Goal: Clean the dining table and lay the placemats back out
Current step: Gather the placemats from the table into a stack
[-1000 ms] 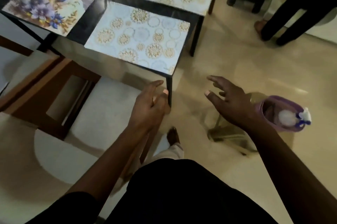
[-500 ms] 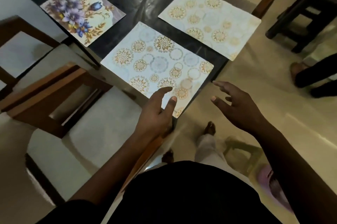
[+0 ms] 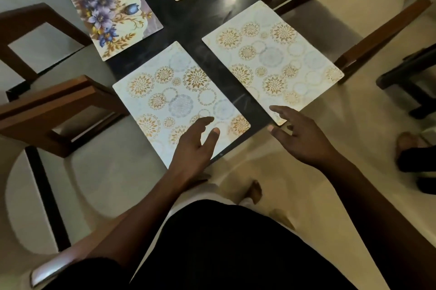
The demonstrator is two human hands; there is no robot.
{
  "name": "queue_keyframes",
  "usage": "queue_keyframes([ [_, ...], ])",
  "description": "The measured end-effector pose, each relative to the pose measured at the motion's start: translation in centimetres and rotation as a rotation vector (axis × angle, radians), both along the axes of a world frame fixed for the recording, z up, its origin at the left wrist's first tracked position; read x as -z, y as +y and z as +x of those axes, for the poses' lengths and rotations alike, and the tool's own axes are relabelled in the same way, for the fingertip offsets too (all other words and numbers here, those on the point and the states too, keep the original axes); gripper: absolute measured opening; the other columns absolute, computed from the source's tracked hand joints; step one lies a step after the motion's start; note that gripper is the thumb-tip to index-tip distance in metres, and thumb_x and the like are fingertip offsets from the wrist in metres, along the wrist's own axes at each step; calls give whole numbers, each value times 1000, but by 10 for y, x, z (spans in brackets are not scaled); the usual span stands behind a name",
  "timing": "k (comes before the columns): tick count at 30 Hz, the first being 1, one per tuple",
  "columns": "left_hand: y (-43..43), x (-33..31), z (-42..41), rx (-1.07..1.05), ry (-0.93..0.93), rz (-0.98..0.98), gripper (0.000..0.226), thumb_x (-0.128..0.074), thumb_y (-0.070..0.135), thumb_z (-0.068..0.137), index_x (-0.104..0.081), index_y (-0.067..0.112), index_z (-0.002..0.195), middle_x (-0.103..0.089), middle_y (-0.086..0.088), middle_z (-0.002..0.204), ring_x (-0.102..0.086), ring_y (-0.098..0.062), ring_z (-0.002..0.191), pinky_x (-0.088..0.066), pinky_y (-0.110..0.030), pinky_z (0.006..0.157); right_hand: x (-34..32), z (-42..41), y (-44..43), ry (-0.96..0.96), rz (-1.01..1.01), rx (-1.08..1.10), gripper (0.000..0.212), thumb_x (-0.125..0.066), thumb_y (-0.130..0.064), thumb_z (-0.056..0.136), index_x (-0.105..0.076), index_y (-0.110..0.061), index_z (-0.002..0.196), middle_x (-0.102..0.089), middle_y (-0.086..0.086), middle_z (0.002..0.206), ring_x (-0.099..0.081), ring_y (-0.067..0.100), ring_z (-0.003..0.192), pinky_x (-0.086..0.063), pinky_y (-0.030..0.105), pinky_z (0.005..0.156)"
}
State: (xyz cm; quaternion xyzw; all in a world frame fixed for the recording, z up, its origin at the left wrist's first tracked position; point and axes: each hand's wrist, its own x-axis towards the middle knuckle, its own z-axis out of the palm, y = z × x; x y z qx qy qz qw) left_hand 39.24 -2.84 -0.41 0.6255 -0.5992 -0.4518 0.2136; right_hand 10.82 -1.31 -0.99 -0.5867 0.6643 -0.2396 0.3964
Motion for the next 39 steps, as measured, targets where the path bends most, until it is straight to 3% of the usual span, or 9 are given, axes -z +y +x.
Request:
queue_keyframes([
  [4,-16,4,-36,-4,14,15,43,-52,56,104,-55,41,144,-58,19,148,-54,-7,135,-44,-23,97,3,-30,-27,10,2,-27,51,-65,-40,101,-52,-35,150,-49,-18,156,-46,1,140,-38,5,92],
  [8,-38,10,-62,-16,17,12,46,-51,57,102,-55,38,144,-59,16,147,-55,-7,133,-46,-32,104,7,-48,-56,39,-1,-69,51,-64,-40,101,-51,-35,150,-49,-17,156,-46,1,139,-38,11,96],
  [15,-89,23,-93,-88,79,66,37,-56,46,104,-62,30,137,-67,9,135,-64,-2,113,-51,-24,95,4,-73,-105,75,14,-89,51,-64,-41,102,-51,-33,150,-48,-16,156,-43,-1,138,-39,20,104],
  [17,-104,32,-100,-193,129,160,47,-58,59,94,-66,31,131,-72,7,124,-69,-9,109,-57,-37,97,4,-82,-122,89,21,-75,51,-65,-41,101,-51,-32,150,-48,-16,156,-42,-3,137,-38,12,96],
  [20,-119,43,-108,-243,170,282,52,-57,67,83,-66,35,123,-73,8,117,-71,-17,108,-56,-52,102,7,-95,-145,140,16,-74,53,-66,-40,100,-52,-28,150,-48,-10,158,-43,5,141,-40,23,103],
  [25,-133,51,-123,-335,250,466,23,-61,44,103,-66,28,119,-71,2,114,-69,-20,109,-55,-50,106,21,-118,-181,178,59,-64,55,-67,-41,100,-51,-27,150,-44,-8,161,-41,11,146,-36,25,103],
  [30,-147,64,-152,-459,296,642,38,-63,36,104,-64,12,134,-68,-8,124,-70,-27,109,-56,-46,103,48,-154,-228,228,136,-77,61,-70,-38,98,-50,-19,152,-42,1,163,-38,19,150,-34,35,118],
  [36,-151,62,-195,-685,398,786,14,-64,32,103,-68,18,104,-62,-11,105,-62,-30,102,-52,-40,92,77,-198,-276,251,311,0,67,-71,-36,97,-45,-9,153,-47,14,158,-46,34,142,-38,42,112],
  [39,-152,64,-212,-798,422,750,17,-62,29,104,-66,19,91,-54,-8,91,-50,-22,79,-40,-29,68,86,-214,-288,189,403,-15,59,-72,-34,96,-50,-12,146,-60,11,144,-57,35,130,-45,42,102],
])
